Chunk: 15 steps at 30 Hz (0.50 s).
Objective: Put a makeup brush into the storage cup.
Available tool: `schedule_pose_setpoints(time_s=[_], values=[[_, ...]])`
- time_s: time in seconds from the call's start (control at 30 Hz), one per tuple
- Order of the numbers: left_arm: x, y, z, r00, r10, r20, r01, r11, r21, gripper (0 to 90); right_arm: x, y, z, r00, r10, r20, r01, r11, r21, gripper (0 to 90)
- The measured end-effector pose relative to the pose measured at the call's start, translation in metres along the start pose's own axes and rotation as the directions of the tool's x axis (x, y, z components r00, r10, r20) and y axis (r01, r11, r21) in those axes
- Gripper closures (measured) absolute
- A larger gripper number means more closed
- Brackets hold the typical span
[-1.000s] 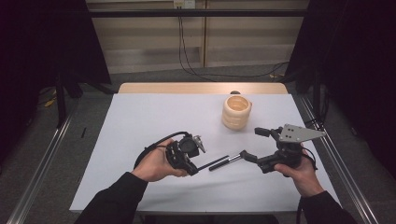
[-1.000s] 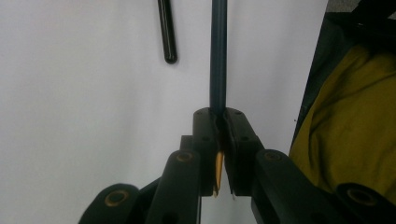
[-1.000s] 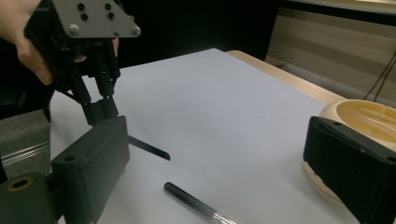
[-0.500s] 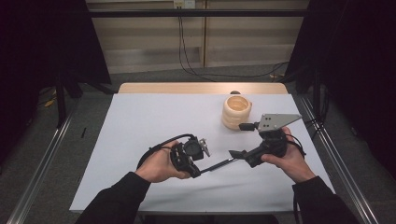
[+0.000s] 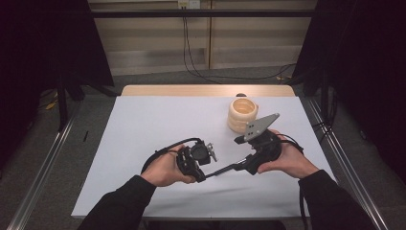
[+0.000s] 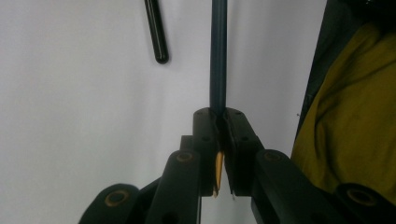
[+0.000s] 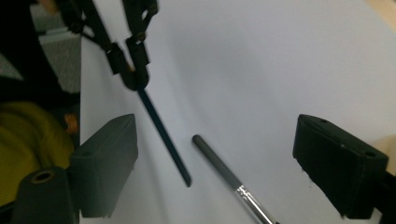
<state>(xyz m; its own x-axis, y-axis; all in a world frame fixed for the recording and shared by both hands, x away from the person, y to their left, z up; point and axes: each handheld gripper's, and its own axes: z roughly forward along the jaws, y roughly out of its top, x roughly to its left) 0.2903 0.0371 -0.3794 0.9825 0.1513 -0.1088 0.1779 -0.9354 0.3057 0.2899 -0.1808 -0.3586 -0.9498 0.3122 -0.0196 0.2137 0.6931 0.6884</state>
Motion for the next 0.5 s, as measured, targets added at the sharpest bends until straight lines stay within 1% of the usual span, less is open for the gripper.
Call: schedule_pose_setpoints(time_s=[0.03, 0.07, 0.13, 0.17, 0.2, 0.23, 0.27, 0.3, 0.33, 0.37, 0.4, 0.43, 0.47, 0.5], values=[[0.0, 0.0, 0.001, 0.9999, 0.003, -0.012, -0.003, 1.0, 0.0, 84.1, 0.002, 0.002, 0.002, 0.9998, -0.008, -0.018, 0.009, 1.0, 0.028, 15.0], [0.0, 0.0, 0.001, 0.9998, -0.002, 0.021, 0.002, 1.0, 0.002, 84.1, 0.002, 0.003, 0.004, 0.9993, -0.017, -0.034, 0.019, 0.999, 0.049, 17.1], [-0.001, 0.001, 0.001, 0.9999, 0.007, 0.013, -0.007, 0.9999, 0.007, 84.1, 0.002, 0.006, 0.008, 0.998, -0.033, -0.054, 0.037, 0.995, 0.09, 21.2], [-0.001, 0.001, 0.001, 0.9998, 0.019, -0.003, -0.019, 0.9997, 0.018, 84.2, 0.001, 0.008, 0.01, 0.9965, -0.04, -0.073, 0.048, 0.993, 0.11, 24.4], [-0.002, 0.001, 0.003, 0.9999, 0.005, 0.012, -0.005, 1.0, 0.007, 84.1, 0.001, 0.009, 0.011, 0.996, -0.042, -0.079, 0.052, 0.99, 0.131, 24.9], [-0.001, 0.002, 0.003, 0.9997, 0.021, 0.013, -0.021, 0.9996, 0.017, 84.1, 0.0, 0.011, 0.012, 0.9948, -0.034, -0.096, 0.049, 0.987, 0.154, 25.3], [-0.002, 0.002, 0.003, 0.9998, 0.019, 0.01, -0.019, 0.9996, 0.021, 84.1, 0.001, 0.014, 0.013, 0.9948, -0.027, -0.098, 0.044, 0.984, 0.171, 27.2], [-0.004, 0.002, 0.004, 0.9999, 0.004, 0.013, -0.004, 1.0, 0.009, 84.1, 0.0, 0.015, 0.013, 0.9935, -0.03, -0.11, 0.049, 0.983, 0.177, 28.4], [-0.004, 0.002, 0.004, 0.9997, 0.006, 0.023, -0.007, 0.9999, 0.012, 84.1, 0.0, 0.017, 0.014, 0.9912, -0.032, -0.128, 0.056, 0.98, 0.189, 30.1], [-0.004, 0.002, 0.004, 0.9997, 0.008, 0.023, -0.008, 0.9999, 0.011, 84.1, -0.001, 0.018, 0.015, 0.9906, -0.037, -0.132, 0.063, 0.978, 0.198, 31.2], [-0.004, 0.001, 0.005, 0.9999, 0.013, 0.009, -0.013, 0.9999, 0.008, 84.1, -0.001, 0.018, 0.016, 0.9882, -0.037, -0.148, 0.068, 0.975, 0.209, 33.1], [-0.003, 0.002, 0.004, 0.9992, 0.015, 0.037, -0.016, 0.9997, 0.018, 84.1, -0.001, 0.018, 0.017, 0.9857, -0.032, -0.165, 0.07, 0.971, 0.229, 35.1], [-0.003, 0.002, 0.004, 0.9995, 0.029, 0.01, -0.029, 0.9993, 0.025, 84.1, -0.002, 0.018, 0.019, 0.9839, -0.026, -0.177, 0.07, 0.968, 0.242, 36.4], [-0.003, 0.002, 0.004, 0.9991, 0.04, 0.011, -0.04, 0.9986, 0.033, 84.1, -0.002, 0.018, 0.02, 0.9827, -0.027, -0.184, 0.074, 0.964, 0.257, 38.7]])
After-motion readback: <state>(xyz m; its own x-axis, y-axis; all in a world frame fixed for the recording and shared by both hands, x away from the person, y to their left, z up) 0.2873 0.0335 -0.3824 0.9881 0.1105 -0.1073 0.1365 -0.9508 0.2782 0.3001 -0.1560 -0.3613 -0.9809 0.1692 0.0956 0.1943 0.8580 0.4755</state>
